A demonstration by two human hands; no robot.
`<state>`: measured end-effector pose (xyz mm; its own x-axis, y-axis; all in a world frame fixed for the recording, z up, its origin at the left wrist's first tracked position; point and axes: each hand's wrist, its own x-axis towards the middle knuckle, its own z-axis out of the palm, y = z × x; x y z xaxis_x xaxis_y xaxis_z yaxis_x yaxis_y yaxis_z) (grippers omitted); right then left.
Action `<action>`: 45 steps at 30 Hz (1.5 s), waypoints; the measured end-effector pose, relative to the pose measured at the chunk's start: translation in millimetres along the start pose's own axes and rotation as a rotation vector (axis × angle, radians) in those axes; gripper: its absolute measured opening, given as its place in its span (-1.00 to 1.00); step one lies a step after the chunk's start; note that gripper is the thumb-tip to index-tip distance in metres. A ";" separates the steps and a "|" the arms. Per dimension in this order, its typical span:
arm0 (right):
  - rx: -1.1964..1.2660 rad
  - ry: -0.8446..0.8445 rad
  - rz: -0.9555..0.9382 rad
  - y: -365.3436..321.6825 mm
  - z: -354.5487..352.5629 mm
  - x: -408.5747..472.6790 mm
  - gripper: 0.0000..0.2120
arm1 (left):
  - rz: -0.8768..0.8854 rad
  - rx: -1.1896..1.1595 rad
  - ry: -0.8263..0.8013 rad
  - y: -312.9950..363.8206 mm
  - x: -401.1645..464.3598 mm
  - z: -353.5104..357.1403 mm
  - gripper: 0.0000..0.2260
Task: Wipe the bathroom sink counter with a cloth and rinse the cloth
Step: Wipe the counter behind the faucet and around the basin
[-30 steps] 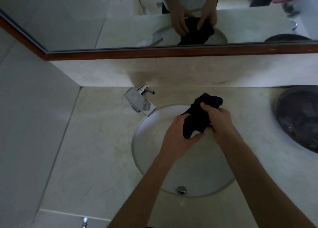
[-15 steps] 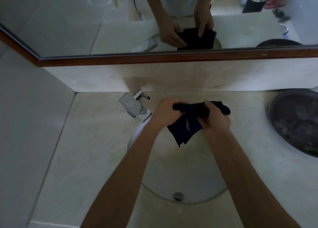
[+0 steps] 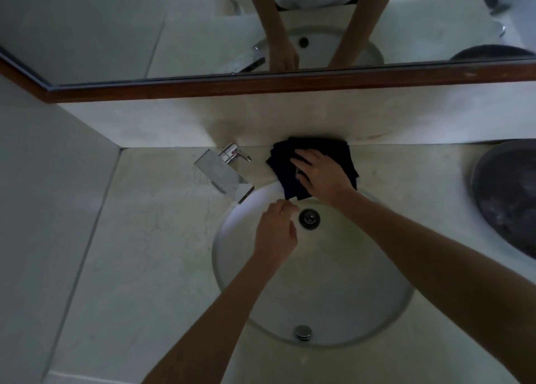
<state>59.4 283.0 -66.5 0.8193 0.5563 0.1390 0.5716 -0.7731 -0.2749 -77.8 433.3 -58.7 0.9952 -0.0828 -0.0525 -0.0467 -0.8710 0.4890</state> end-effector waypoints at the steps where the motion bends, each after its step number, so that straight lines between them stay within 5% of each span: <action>1: -0.070 -0.077 -0.059 2.9 2.6 6.1 -0.57 | 0.011 0.004 -0.023 -0.7 -11.6 5.2 -0.71; 6: -0.180 -0.266 -0.205 30.7 1.0 17.9 -0.40 | 0.010 -0.031 -0.155 -12.7 -66.7 36.5 -0.76; 14: -0.147 -0.260 -0.206 58.5 -11.1 -5.1 -0.40 | -0.206 -0.049 -0.176 -24.8 -115.8 52.1 -0.56; 28: -0.233 -0.174 0.125 125.7 -68.1 -93.6 -0.38 | -0.180 -0.031 -0.093 33.1 -142.2 55.5 -0.88; 35: -0.163 -0.163 0.201 130.3 -56.9 -104.9 -0.38 | -0.202 -0.105 -0.027 66.4 -157.4 82.8 -0.66; 45: -0.148 -0.157 0.345 134.2 -47.8 -122.0 -0.33 | -0.181 -0.004 0.072 61.3 -163.6 90.4 -0.74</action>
<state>38.4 96.8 -74.9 0.9539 0.2872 -0.0875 0.2739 -0.9517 -0.1384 -251.3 349.6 -98.8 0.9910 0.1096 -0.0775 0.1334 -0.8665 0.4810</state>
